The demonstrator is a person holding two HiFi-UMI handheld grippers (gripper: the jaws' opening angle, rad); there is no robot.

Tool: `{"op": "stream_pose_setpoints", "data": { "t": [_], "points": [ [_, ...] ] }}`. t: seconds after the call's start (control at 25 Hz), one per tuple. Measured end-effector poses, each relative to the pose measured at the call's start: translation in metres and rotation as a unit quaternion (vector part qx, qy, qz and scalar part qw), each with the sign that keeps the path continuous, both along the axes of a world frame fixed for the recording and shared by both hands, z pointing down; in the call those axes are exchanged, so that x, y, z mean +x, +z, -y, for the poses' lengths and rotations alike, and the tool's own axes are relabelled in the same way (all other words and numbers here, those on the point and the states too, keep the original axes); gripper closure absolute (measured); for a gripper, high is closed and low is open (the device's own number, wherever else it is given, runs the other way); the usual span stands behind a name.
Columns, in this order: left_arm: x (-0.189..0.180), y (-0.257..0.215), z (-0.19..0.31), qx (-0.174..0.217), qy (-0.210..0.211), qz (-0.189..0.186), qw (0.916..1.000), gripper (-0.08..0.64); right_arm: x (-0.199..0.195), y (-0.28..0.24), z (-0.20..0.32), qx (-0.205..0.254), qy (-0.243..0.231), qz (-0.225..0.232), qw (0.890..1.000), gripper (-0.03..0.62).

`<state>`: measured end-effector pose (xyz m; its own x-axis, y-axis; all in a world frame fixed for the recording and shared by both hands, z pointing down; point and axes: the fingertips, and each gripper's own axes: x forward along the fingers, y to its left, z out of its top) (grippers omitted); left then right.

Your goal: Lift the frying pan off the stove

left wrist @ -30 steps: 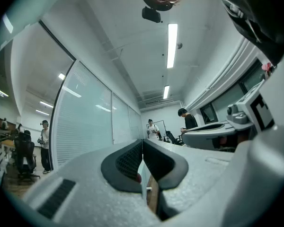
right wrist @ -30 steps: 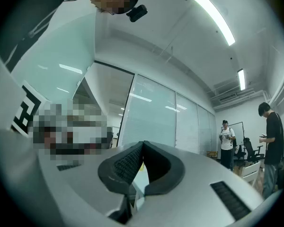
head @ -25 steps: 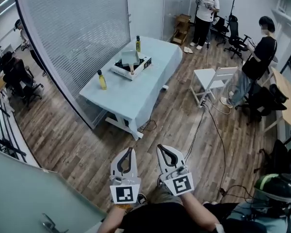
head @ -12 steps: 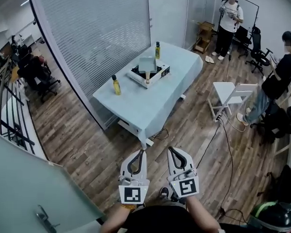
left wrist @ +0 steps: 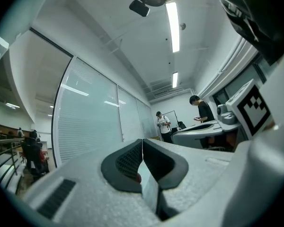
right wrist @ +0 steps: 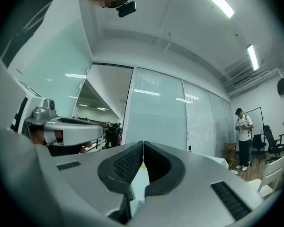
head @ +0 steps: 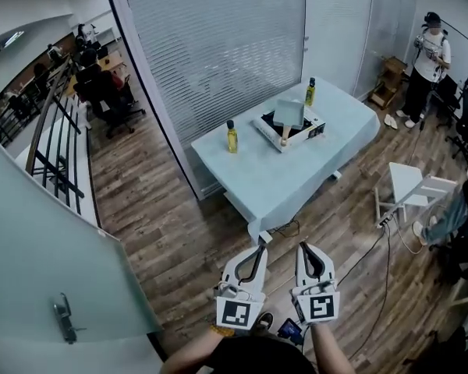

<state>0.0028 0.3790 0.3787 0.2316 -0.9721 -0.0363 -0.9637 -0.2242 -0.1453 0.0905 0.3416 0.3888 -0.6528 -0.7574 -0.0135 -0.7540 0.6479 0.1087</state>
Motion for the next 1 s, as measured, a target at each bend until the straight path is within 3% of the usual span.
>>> {"op": "stream_pose_setpoints", "data": {
  "t": [0.32, 1.0],
  "points": [
    [-0.019, 0.008, 0.056, 0.002, -0.010, -0.013, 0.9999, 0.540, -0.021, 0.010, 0.058, -0.005, -0.013, -0.015, 1.000, 0.589],
    [-0.086, 0.001, 0.223, 0.018, 0.062, -0.025, 0.9976, 0.540, -0.084, 0.001, 0.212, -0.007, 0.046, -0.038, 0.998, 0.589]
  ]
}}
